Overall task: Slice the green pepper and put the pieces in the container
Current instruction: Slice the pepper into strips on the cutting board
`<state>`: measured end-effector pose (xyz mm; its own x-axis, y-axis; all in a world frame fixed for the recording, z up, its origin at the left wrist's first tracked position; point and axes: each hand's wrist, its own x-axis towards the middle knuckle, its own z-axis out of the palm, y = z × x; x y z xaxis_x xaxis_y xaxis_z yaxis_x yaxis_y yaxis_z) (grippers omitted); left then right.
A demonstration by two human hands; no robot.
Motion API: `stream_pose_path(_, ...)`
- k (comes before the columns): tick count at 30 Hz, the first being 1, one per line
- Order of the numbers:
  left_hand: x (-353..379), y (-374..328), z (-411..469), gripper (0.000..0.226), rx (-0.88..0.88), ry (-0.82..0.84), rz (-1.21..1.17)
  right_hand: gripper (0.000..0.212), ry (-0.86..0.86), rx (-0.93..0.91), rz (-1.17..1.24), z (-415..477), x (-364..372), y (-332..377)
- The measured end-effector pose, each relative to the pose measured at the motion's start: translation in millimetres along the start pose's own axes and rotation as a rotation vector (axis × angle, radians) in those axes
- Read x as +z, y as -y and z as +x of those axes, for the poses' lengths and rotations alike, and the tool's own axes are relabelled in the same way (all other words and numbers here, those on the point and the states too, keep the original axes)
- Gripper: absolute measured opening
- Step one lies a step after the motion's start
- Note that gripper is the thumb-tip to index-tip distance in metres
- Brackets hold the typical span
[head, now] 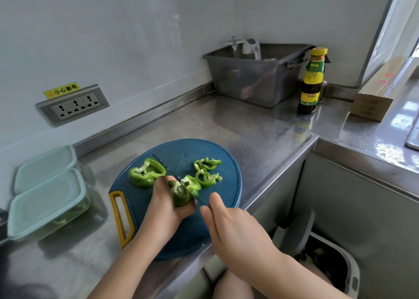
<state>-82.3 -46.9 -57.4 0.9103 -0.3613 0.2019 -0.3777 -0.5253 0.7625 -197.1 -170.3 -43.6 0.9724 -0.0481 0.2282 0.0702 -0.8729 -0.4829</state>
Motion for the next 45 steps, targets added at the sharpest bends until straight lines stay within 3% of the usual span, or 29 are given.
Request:
stream_pose_path(7, -1, -12, -4, 0.050, 0.021, -0.012, -0.023, 0.027, -0.055, -0.017, -0.154, -1, 6, -1)
stream_pose_path(9, -1, -14, -4, 0.049, -0.005, -0.016, -0.063, 0.026, -0.010, 0.076, -0.195, 0, 8, -1)
stream_pose_path(13, -1, -11, -4, 0.057, -0.005, -0.023, -0.020, 0.026, -0.099, 0.062, -0.255, 3, 16, 0)
stream_pose_path(19, -1, -13, -2, 0.043, -0.038, -0.033, -0.009, 0.028, -0.077, 0.046, -0.133, 2, 15, -2)
stream_pose_path(23, -1, -7, 2, 0.050, -0.074, -0.002, -0.038, 0.032, -0.098, 0.043, -0.095, 2, 13, -2)
stream_pose_path(26, 0, -1, 5, 0.043, -0.064, 0.014, -0.030, 0.031, -0.079, 0.000, -0.066, 0, 14, -3)
stream_pose_path(31, -2, -2, 3, 0.059, -0.031, -0.012, -0.006, 0.027, -0.047, -0.034, -0.063, -1, 9, -5)
stream_pose_path(34, -2, -3, 2, 0.059, -0.008, -0.029, 0.009, 0.026, 0.015, 0.042, -0.142, 2, 13, -7)
stream_pose_path(37, 1, -3, 1, 0.062, 0.013, -0.057, 0.060, 0.026, -0.036, 0.039, -0.176, 9, 15, -8)
stream_pose_path(40, 3, 1, 4, 0.061, -0.006, -0.055, 0.073, 0.026, -0.053, -0.012, -0.035, 14, 15, -13)
stream_pose_path(45, 3, -1, 5, 0.053, -0.007, -0.048, 0.104, 0.028, 0.039, 0.059, 0.151, 29, 5, -12)
